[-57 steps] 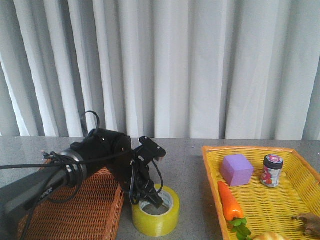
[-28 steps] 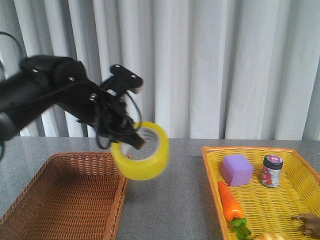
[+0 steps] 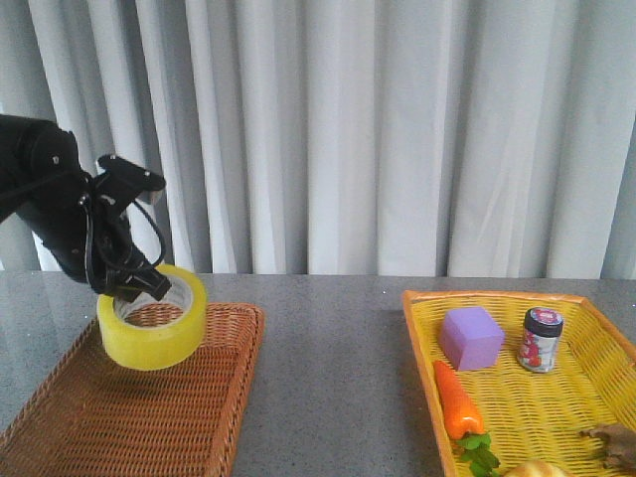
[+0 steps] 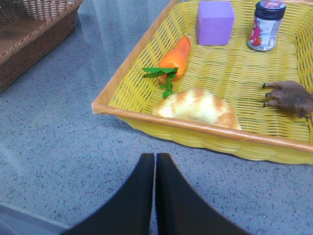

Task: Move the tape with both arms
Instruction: 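Lift the tape roll with the left gripper over the brown basket, then lower the tape into the brown basket and open the left gripper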

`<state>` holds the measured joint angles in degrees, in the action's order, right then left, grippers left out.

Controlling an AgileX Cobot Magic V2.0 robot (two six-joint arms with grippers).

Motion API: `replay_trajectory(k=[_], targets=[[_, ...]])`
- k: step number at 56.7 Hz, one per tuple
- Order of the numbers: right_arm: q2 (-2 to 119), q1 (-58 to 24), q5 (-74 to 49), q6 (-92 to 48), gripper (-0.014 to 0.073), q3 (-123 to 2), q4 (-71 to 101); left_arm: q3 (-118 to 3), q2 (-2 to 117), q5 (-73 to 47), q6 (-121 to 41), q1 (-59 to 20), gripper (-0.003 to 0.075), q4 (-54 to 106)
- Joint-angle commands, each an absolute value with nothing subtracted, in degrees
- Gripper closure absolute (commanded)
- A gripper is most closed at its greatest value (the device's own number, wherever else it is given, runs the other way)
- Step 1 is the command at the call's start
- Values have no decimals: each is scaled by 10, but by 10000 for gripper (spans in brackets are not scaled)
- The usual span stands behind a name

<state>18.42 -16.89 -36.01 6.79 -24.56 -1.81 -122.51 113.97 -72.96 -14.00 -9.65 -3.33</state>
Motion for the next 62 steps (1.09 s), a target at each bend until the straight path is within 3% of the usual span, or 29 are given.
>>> replay_trajectory(k=[1,27,62], targets=[[189,-169,-327,67,594,-262,-17,-1239,1129,-716,-124,-91,659,-25],[189,-169,-330,67,594,-262,-9,-1239,1225,-716,-111,-91,657,-26],[189,-169,-341,67,594,-262,-9,-1240,1228,-716,-89,-91,612,-12]])
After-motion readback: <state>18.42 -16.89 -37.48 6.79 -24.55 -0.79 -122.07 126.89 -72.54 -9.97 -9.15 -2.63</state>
